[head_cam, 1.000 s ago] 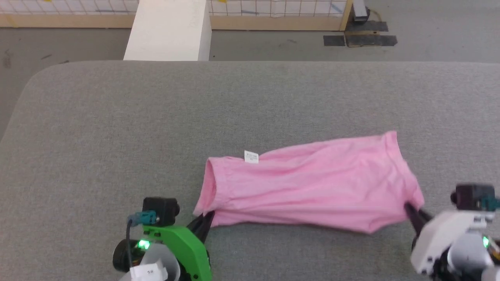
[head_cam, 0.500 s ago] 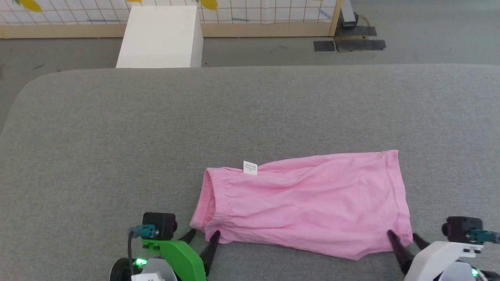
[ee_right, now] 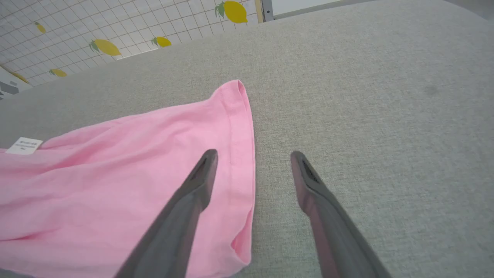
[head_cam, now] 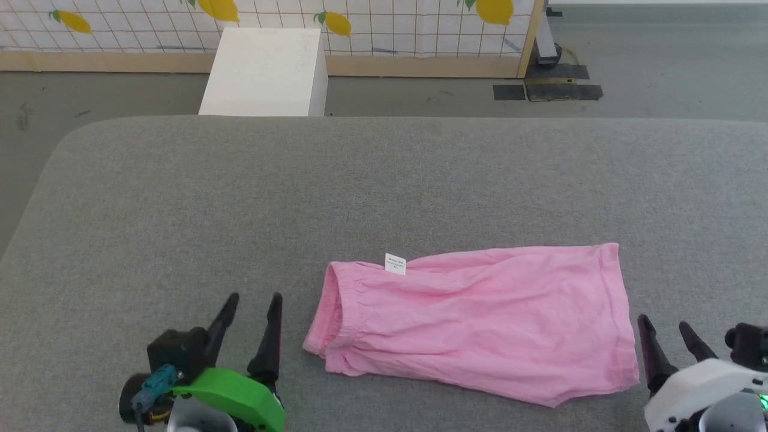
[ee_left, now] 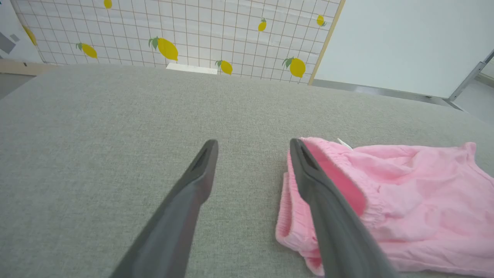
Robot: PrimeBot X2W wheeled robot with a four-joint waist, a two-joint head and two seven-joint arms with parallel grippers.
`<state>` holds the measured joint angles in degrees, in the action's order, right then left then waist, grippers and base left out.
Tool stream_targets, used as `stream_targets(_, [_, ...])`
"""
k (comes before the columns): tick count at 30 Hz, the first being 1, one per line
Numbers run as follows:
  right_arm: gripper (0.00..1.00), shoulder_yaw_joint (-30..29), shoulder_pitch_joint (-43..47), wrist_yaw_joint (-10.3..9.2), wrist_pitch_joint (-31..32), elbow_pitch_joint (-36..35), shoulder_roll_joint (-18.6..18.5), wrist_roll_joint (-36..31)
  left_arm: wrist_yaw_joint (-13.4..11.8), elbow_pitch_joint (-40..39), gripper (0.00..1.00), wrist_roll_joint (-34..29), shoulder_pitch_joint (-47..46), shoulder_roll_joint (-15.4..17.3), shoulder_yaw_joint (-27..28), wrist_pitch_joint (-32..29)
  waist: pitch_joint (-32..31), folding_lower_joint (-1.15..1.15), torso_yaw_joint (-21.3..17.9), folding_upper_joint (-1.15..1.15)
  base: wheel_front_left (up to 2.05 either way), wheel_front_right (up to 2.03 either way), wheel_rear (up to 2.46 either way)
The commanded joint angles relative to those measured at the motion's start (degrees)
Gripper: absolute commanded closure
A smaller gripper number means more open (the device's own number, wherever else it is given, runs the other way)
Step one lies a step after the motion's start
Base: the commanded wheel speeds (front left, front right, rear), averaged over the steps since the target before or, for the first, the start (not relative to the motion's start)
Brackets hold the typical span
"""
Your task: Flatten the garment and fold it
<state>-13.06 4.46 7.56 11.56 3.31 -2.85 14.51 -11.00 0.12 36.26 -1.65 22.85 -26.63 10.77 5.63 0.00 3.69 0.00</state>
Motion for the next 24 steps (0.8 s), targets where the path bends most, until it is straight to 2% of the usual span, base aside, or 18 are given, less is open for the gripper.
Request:
stream_targets(1, [0.00, -0.02, -1.91, -0.08, -0.55, 1.08, -0.03, -0.17, 0.73, 1.20, 0.00, -1.70, -2.12, -0.52, 0.40, 1.80, -0.17, 0.00, 0.02, 0.00, 0.00, 0.00, 0.00])
stream_targets(6, [0.00, -0.39, -6.80, -0.08, 0.93, 7.08, -0.03, -0.92, 3.43, 5.23, 0.00, -5.58, -7.11, -3.89, 3.34, 4.14, -0.58, 0.00, 0.20, 0.00, 0.00, 0.00, 0.00])
stream_targets(14, [0.00, -2.29, -15.35, -0.08, 8.97, 20.86, -0.03, -0.93, 8.18, 7.61, 0.00, -13.62, -10.05, -10.17, 11.58, 4.21, -1.05, 0.00, -0.67, 0.00, 0.00, 0.00, 0.00])
stream_targets(21, [0.00, 0.35, -20.30, -0.08, 15.66, 30.66, -0.03, -0.56, 11.12, 10.53, 0.00, -18.19, -10.19, -13.48, 16.45, 4.22, -1.41, 0.00, -1.02, 0.00, 0.00, 0.00, 0.00])
stream_targets(22, [0.03, 1.07, -20.60, -0.08, 16.64, 31.52, -0.03, 0.01, 11.45, 10.87, 0.00, -18.69, -10.12, -13.76, 16.86, 4.22, -1.46, 0.00, -1.02, 0.00, 0.00, 0.00, 0.00])
stream_targets(23, [0.45, 1.94, -20.87, -0.08, 17.64, 32.29, -0.03, 0.72, 11.87, 11.28, 0.00, -19.21, -9.97, -14.18, 17.34, 4.22, -1.53, 0.00, -1.02, 0.00, 0.00, 0.00, 0.00])
stream_targets(24, [0.62, 2.47, -21.00, -0.08, 18.13, 32.62, -0.03, 1.13, 12.12, 11.44, 0.00, -19.58, -9.85, -14.50, 17.70, 4.22, -1.56, 0.00, -1.01, 0.00, 0.00, 0.00, 0.00])
